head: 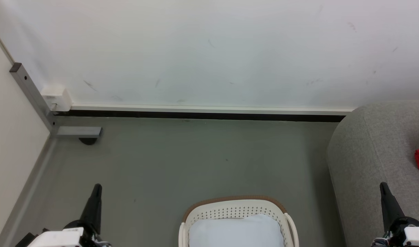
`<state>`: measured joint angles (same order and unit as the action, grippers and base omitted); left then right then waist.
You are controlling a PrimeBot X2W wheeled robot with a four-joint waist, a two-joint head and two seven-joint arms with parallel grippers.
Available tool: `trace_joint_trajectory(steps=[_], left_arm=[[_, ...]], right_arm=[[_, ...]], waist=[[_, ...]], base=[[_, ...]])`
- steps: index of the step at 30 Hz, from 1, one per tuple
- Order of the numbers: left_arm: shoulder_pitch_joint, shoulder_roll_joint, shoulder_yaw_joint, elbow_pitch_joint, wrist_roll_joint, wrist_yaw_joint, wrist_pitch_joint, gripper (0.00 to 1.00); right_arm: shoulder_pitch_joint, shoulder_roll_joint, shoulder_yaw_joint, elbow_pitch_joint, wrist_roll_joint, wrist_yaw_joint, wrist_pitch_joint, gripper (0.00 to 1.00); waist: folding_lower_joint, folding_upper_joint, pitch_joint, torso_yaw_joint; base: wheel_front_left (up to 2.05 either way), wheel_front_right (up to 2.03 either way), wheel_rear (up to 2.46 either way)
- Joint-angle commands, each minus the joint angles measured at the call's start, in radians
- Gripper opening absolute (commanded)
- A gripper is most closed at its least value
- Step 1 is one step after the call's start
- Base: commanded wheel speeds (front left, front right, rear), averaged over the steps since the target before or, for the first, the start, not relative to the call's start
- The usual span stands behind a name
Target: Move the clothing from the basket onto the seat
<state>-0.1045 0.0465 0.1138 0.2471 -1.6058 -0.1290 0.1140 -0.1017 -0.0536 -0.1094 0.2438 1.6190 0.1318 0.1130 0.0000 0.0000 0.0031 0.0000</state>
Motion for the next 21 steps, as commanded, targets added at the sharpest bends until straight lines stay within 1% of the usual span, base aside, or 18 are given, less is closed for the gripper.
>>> trace_joint_trajectory(steps=[1, 21], left_arm=[[-0.009, 0.007, 0.002, -0.003, -0.013, -0.004, 0.004, 0.00], [-0.009, 0.007, 0.002, -0.003, -0.013, -0.004, 0.004, 0.00]], right_arm=[[-0.012, 0.001, -0.005, 0.002, -0.006, -0.002, 0.000, 0.00], [-0.012, 0.002, -0.006, 0.002, -0.008, -0.002, 0.002, 0.00]], waist=[[0.0000, 0.0000, 0.000, 0.000], [0.0000, 0.0000, 0.000, 0.000]], base=[[0.00, 0.00, 0.00], [0.00, 0.00, 0.00]])
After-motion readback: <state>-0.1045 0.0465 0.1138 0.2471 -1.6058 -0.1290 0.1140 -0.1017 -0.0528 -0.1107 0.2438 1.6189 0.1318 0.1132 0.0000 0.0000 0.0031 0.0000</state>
